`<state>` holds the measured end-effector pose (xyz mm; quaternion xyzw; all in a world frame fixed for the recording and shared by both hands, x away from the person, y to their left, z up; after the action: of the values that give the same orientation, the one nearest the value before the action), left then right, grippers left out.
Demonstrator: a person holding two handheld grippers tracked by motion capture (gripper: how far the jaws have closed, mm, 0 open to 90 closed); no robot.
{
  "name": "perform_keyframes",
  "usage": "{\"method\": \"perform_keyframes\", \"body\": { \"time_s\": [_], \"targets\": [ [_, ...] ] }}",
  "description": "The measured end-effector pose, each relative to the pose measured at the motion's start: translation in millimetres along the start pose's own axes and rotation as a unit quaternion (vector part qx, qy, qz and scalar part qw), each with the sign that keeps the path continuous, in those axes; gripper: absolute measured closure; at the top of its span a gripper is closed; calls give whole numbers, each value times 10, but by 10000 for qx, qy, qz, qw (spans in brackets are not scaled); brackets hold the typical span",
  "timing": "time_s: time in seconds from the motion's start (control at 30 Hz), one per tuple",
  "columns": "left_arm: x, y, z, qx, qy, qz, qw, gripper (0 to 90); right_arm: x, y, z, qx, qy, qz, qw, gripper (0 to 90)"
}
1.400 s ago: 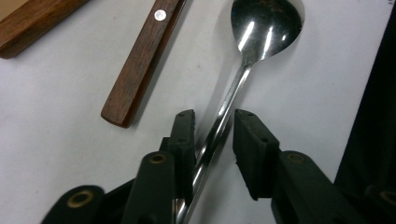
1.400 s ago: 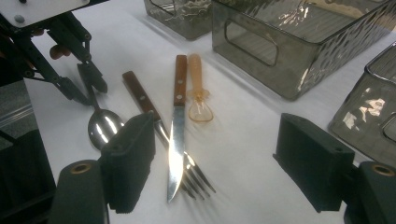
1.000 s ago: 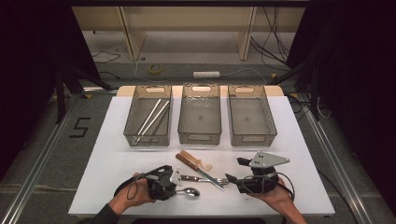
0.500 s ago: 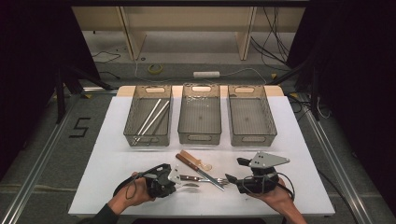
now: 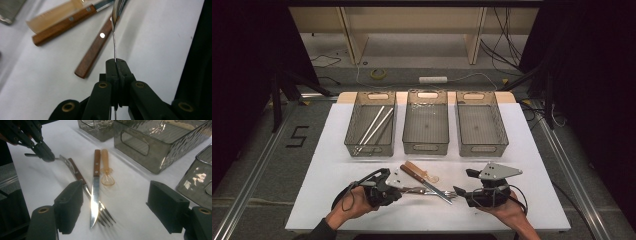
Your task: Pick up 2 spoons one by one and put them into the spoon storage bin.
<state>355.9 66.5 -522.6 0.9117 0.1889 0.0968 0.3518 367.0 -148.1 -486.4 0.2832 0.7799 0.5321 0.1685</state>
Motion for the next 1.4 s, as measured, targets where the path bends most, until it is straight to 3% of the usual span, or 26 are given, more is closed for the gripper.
{"method": "perform_keyframes", "body": {
  "time_s": [0.1,0.2,0.47,0.7,0.83,1.07,1.33,1.4],
  "targets": [
    [71,78,-26,-251,140,-126,9995,890,-2,-2,3,-3,-2,13,10000,294],
    [156,173,-62,-554,271,-356,9975,890,-18,-6,8,3,-22,19,10000,294],
    [423,369,-149,-1067,594,-834,9890,891,-27,-1,15,-28,-34,121,9999,287],
    [664,525,-202,-1338,776,-1081,9820,891,-47,12,11,-87,-59,202,9997,280],
    [803,629,-221,-1484,885,-1156,9782,890,-48,9,10,-81,-60,210,9997,281],
    [1012,811,-221,-1577,1033,-1163,9752,890,-47,8,11,-73,-51,199,9998,281],
    [1222,1017,-219,-1776,1183,-1304,9682,890,-49,5,14,-71,-49,198,9998,281],
    [1266,1051,-204,-1790,1206,-1315,9675,890,-49,3,16,-68,-55,205,9998,281]
  ]
}}
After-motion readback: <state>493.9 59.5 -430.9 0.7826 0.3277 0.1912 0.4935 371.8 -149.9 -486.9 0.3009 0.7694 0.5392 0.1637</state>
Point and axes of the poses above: each handheld gripper's, and its own axes: z roughly forward along the jaws, y roughly out of its top, x roughly to its left, the point moved 10 cm from there along z, roughly forward along the jaws, and after that the axes turned 11 degrees about -x, right-handed, at the moved point
